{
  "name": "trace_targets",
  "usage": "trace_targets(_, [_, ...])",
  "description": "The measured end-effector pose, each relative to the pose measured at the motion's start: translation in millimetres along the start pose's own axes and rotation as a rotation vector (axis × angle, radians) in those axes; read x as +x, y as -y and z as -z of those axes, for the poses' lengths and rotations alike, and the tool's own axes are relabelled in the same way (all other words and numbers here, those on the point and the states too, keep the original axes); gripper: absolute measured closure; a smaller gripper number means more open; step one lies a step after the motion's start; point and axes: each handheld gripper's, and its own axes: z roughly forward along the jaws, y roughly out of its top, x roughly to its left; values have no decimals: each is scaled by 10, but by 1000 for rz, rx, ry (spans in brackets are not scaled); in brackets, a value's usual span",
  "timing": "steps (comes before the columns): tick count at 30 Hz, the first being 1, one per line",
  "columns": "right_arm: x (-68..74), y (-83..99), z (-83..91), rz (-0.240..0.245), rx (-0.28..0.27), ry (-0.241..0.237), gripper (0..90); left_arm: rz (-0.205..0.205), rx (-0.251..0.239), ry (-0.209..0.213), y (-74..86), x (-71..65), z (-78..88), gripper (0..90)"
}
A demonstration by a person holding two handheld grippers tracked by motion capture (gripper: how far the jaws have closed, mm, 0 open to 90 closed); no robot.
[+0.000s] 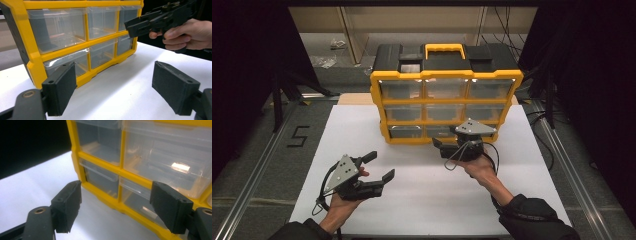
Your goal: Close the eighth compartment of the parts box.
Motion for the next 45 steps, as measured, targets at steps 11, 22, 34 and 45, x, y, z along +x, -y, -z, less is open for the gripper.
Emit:
trace_targets(11, [90, 22, 160, 7, -53, -45, 190, 0, -1, 0, -1, -2, 2, 188])
trace_targets(22, [144, 87, 312, 22, -82, -70, 157, -1, 2, 2, 2, -5, -4, 188])
trace_targets(34, [197, 134, 414, 12, -109, -77, 155, -3, 5, 5, 2, -7, -5, 188])
trace_targets(45, [235, 189, 529, 11, -123, -77, 155, -4, 2, 7, 1, -9, -3, 188])
